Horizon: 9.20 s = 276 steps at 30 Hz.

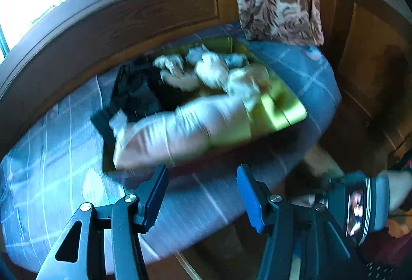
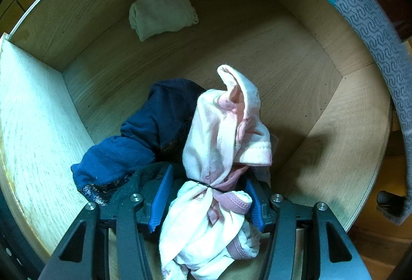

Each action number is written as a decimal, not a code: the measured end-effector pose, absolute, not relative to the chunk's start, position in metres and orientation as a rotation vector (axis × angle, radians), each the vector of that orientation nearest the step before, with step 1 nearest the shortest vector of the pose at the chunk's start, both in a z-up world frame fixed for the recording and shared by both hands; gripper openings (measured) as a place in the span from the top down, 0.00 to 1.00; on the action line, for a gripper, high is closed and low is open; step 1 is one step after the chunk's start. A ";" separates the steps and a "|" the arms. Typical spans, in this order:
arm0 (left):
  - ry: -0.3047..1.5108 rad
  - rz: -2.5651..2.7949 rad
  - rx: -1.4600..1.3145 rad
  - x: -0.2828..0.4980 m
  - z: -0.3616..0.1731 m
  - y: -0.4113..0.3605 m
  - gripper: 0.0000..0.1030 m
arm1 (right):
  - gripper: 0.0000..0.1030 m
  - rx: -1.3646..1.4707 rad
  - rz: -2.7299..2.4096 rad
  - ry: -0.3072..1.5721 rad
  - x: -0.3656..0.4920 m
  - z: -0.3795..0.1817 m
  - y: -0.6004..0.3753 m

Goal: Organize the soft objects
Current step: 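Carry the long white sock with the left tool into the red box and release, then move the open left tool back into the drawer beside the beige knit sock, then carry the pink-and-white sock with the right tool into the red box and release, then return the right tool to the drawer and grasp the navy sock, then close the left tool on the beige knit sock in the drawer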

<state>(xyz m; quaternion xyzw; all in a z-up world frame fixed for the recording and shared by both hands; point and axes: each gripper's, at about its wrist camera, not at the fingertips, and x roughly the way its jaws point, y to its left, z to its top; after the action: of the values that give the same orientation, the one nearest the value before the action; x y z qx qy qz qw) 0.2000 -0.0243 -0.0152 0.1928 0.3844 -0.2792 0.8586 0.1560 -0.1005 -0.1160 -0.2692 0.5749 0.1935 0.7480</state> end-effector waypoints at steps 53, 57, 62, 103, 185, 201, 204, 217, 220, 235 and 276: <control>1.303 -0.379 0.163 0.179 -0.190 -0.070 0.23 | 0.55 -0.563 0.461 1.370 0.188 -0.113 -0.109; 1.293 -0.408 0.141 0.174 -0.188 -0.069 0.22 | 0.62 -0.503 0.459 1.350 0.199 -0.108 -0.113; 1.295 -0.398 0.180 0.168 -0.196 -0.056 0.22 | 0.63 -0.403 0.436 1.279 0.203 -0.091 -0.123; 1.301 -0.342 0.173 0.170 -0.195 -0.081 0.22 | 0.63 0.019 0.323 0.935 0.192 0.093 -0.222; 1.310 -0.339 0.222 0.171 -0.189 -0.116 0.22 | 0.52 -0.159 0.396 0.963 0.291 0.121 -0.184; 1.306 -0.338 0.208 0.173 -0.189 -0.114 0.22 | 0.49 -0.204 0.515 1.142 0.198 0.028 -0.159; 1.289 -0.362 0.184 0.174 -0.185 -0.114 0.22 | 0.49 -0.189 0.536 1.182 0.193 0.006 -0.154; 1.237 -0.351 0.120 0.173 -0.163 -0.081 0.50 | 0.45 -0.153 0.543 1.218 0.189 -0.017 -0.160; 1.252 -0.275 0.183 0.176 -0.168 -0.079 0.52 | 0.45 -0.147 0.562 1.231 0.193 -0.025 -0.152; 1.315 -0.499 0.150 0.174 -0.170 -0.095 0.48 | 0.45 -0.120 0.600 1.244 0.197 -0.042 -0.143; 1.280 -0.222 0.412 0.219 -0.180 -0.004 0.32 | 0.41 -0.198 0.606 1.347 0.212 -0.092 -0.098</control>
<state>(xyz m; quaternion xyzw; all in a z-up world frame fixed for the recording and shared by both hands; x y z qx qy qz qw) 0.2195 -0.0042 -0.1800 0.1904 0.5918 -0.1024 0.7766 0.2125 -0.0980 -0.0923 -0.0901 0.6128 0.2758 0.7350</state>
